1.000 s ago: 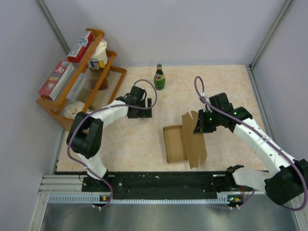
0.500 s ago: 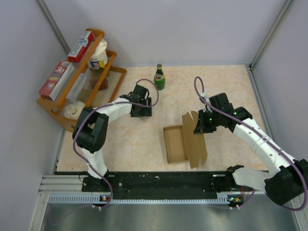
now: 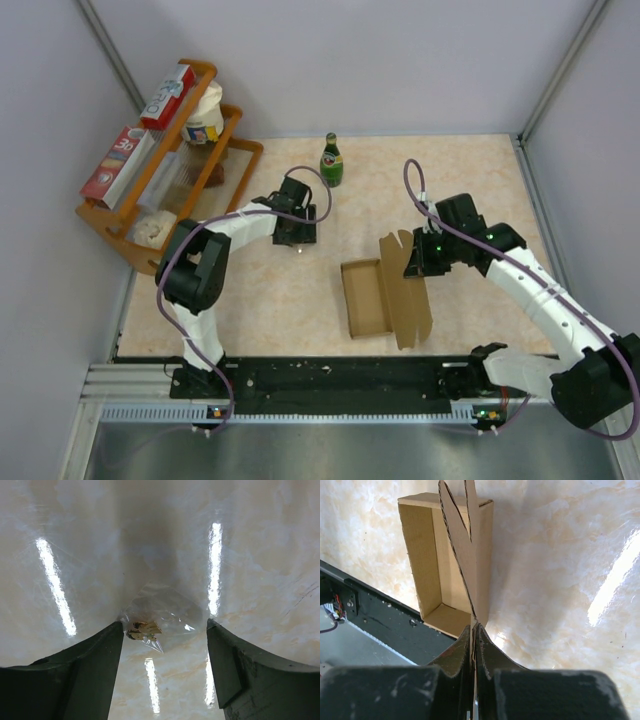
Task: Fold the paper box
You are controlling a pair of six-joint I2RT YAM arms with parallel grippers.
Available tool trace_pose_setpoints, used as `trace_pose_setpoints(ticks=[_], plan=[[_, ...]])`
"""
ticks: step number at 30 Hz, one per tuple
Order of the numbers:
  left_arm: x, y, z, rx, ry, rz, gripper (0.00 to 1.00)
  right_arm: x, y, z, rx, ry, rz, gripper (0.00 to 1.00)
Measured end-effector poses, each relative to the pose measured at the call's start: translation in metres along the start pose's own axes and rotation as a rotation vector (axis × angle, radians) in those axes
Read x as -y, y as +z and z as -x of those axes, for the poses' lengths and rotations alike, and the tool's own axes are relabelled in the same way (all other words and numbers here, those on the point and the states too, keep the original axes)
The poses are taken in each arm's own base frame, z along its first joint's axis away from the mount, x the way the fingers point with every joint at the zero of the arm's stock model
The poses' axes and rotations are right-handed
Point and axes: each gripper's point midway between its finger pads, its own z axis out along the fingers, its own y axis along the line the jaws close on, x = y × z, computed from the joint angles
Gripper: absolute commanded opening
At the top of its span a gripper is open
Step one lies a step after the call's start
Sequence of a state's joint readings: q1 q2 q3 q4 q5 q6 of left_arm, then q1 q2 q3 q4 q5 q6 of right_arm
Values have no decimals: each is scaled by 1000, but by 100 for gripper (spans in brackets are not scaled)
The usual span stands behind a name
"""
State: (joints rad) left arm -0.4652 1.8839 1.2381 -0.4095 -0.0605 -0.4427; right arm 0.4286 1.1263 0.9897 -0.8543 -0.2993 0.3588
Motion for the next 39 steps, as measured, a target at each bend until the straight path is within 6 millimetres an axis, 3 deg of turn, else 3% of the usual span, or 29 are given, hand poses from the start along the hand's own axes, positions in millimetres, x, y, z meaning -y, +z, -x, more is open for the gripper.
trace_pose_setpoints(ticks=[16, 30, 35, 39], plan=[[5, 3, 3, 6, 7, -25, 46, -1, -4, 1, 15, -4, 3, 0], [9, 3, 2, 12, 14, -52, 42, 1, -3, -4, 8, -1, 0, 0], [12, -9, -2, 8, 25, -86, 41, 1, -3, -4, 8, -1, 1, 0], [21, -33, -2, 34, 44, -137, 40, 1, -3, -4, 8, -1, 0, 0]])
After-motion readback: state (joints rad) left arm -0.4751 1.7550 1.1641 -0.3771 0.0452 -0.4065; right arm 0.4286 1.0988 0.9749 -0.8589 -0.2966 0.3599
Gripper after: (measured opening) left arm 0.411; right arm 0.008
